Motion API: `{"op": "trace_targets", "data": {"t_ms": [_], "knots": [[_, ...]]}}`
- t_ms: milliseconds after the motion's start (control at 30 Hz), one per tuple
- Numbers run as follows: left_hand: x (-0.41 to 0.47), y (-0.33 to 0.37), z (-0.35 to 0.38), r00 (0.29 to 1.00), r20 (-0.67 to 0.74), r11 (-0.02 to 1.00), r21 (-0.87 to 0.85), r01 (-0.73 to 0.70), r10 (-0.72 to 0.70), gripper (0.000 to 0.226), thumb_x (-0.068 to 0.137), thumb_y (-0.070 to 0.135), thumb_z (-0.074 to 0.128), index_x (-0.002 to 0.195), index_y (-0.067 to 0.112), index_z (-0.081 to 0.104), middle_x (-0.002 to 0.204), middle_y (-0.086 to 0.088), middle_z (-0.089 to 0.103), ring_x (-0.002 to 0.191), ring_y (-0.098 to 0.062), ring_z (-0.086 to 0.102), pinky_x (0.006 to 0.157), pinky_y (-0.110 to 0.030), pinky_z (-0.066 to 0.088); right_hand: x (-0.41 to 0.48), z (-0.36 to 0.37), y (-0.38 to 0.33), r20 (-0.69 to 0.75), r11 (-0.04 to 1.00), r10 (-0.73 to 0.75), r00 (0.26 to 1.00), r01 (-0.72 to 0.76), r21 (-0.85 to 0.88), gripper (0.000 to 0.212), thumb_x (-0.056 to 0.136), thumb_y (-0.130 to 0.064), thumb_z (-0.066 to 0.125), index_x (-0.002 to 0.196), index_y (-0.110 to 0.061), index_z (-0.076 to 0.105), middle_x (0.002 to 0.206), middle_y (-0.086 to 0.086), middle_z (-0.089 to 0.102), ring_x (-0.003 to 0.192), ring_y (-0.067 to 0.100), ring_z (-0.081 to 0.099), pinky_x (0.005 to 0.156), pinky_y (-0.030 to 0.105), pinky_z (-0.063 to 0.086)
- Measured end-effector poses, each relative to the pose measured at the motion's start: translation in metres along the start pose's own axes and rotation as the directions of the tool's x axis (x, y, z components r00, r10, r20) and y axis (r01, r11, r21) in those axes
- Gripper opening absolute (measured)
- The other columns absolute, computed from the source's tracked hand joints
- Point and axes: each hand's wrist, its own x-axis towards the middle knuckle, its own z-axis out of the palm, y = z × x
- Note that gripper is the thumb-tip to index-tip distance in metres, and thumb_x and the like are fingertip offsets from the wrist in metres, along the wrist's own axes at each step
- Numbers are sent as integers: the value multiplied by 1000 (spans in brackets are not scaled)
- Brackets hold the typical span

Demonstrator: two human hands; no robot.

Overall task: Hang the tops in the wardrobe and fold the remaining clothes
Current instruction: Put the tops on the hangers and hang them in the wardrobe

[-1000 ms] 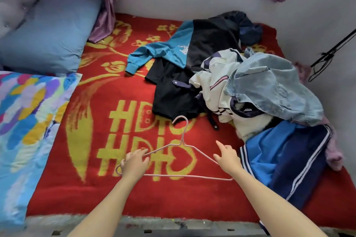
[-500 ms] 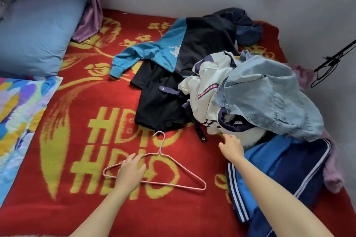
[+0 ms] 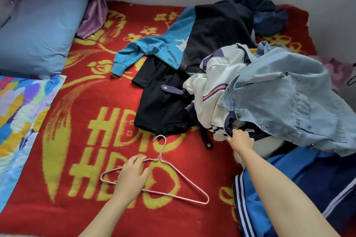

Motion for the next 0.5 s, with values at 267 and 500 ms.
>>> {"op": "trace_targets", "data": {"t_ms": [267, 500], "knots": [[-16, -4, -3, 999, 45, 1000, 5, 21, -21, 38, 98, 28, 45, 135, 18, 46, 143, 1, 39, 130, -15, 38, 101, -30, 35, -33, 12, 5, -188, 1000, 17, 982, -20, -10, 23, 98, -24, 43, 110, -12, 58, 105, 9, 65, 106, 26, 54, 85, 33, 37], [-36, -2, 0, 995, 90, 998, -31, -47, 49, 36, 97, 27, 45, 132, 17, 49, 141, 1, 43, 121, -12, 46, 92, -24, 38, -94, -2, 1, -424, 972, -5, 906, 104, 210, 12, 76, -6, 73, 76, 3, 64, 68, 23, 63, 73, 41, 60, 69, 44, 42]]}}
